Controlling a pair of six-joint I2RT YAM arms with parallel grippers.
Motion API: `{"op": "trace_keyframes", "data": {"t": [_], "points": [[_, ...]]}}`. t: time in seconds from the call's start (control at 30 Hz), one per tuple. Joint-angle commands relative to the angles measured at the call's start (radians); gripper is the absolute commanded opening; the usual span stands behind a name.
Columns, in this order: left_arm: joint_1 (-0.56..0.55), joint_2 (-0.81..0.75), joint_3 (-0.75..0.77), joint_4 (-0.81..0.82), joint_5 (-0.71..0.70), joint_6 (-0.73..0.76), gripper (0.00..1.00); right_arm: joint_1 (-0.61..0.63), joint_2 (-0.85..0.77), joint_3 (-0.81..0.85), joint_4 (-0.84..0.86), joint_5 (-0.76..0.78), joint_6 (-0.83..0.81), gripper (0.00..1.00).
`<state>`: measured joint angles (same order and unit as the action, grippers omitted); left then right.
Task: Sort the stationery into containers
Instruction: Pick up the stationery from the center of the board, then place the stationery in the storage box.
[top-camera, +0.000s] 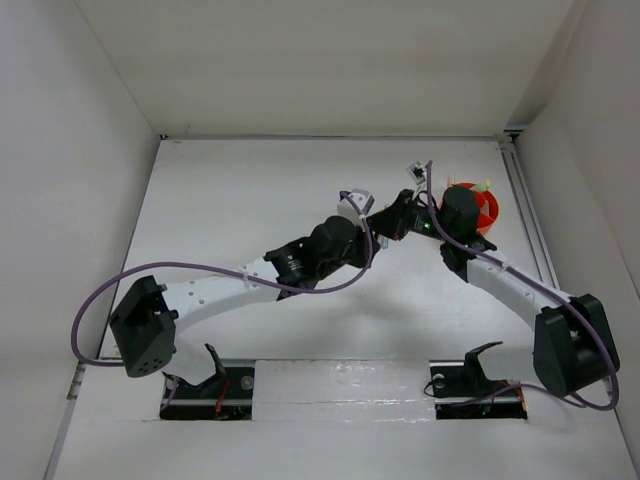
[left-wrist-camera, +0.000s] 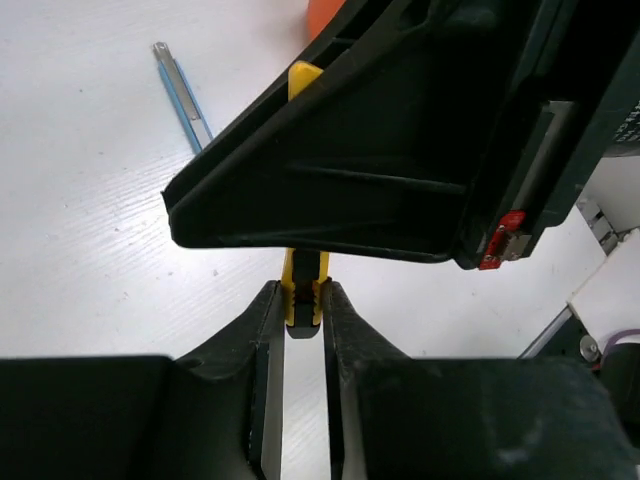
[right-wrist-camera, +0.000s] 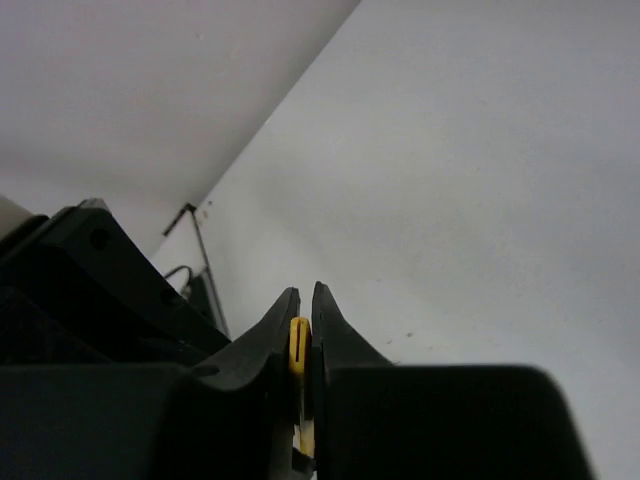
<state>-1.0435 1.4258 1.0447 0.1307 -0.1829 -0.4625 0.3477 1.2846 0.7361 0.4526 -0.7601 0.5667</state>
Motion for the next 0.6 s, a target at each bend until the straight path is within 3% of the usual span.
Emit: {"op": "trace_keyframes", "data": {"t": [0.0, 0.1, 0.17, 0.2, 0.23, 0.47, 0.57], "points": [[0.005, -0.016, 0.003, 0.043, -0.001, 0.033, 0.0, 0.013, 0.007, 0.005, 0.083, 0.016, 0.016, 0.0], [0.019, -0.005, 0.015, 0.029, -0.058, 0.033, 0.0, 0.004, 0.007, 0.014, 0.083, 0.016, 0.016, 0.0], [0.028, 0.005, 0.04, 0.001, -0.069, 0.024, 0.46, -0.025, 0.016, 0.023, 0.083, 0.016, 0.007, 0.0], [0.039, 0.005, 0.054, -0.008, -0.09, 0.024, 0.78, -0.038, 0.016, 0.041, 0.083, 0.016, -0.031, 0.0], [0.039, 0.016, 0.054, -0.008, -0.09, 0.024, 1.0, -0.068, 0.031, 0.054, 0.083, 0.016, -0.05, 0.0], [0.039, 0.013, 0.106, -0.039, -0.069, 0.024, 1.0, -0.266, 0.165, 0.189, 0.194, -0.079, -0.12, 0.0], [0.039, -0.01, 0.075, -0.029, -0.046, 0.048, 1.0, -0.369, 0.196, 0.273, 0.17, -0.09, -0.233, 0.0]]}}
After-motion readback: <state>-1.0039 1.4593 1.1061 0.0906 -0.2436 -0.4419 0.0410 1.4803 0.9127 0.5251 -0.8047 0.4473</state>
